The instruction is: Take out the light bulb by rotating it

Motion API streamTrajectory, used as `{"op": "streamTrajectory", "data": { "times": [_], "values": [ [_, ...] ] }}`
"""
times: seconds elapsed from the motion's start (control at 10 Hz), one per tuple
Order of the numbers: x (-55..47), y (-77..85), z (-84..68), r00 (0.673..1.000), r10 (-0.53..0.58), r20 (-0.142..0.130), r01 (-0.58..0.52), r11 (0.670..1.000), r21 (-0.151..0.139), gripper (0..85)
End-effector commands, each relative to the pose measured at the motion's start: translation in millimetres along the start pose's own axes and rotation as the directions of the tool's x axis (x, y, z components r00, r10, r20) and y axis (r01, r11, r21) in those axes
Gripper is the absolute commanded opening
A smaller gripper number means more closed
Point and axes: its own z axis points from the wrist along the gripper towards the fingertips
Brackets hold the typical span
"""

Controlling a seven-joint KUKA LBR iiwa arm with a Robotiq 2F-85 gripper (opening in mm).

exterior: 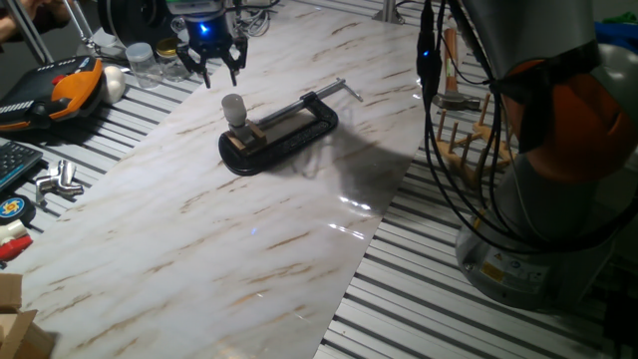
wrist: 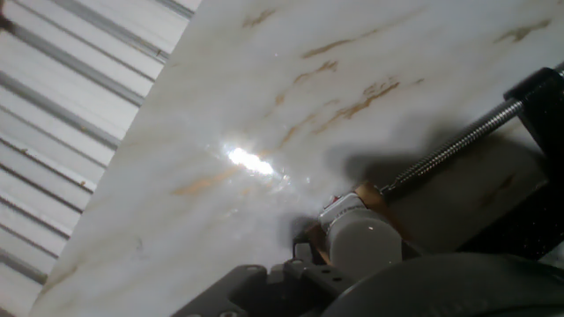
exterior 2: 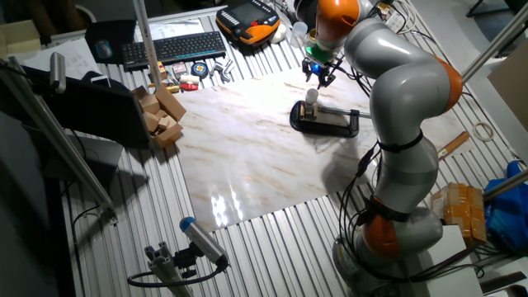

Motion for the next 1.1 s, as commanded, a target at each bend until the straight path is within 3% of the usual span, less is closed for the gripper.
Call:
{"op": "streamTrajectory", "data": {
  "times": [0.0, 0.2, 0.3, 1.0],
  "values": [
    [0.0, 0.0, -0.2, 0.094, 0.994, 0.064, -0.995, 0.091, 0.048, 34.0],
    [0.1, 0.0, 0.0, 0.094, 0.994, 0.061, -0.995, 0.091, 0.049, 34.0],
    [0.0, 0.1, 0.2, 0.082, 0.995, 0.061, -0.996, 0.079, 0.047, 68.0],
    [0.8, -0.1, 0.9, 0.068, 0.996, 0.057, -0.996, 0.065, 0.054, 68.0]
  ]
}}
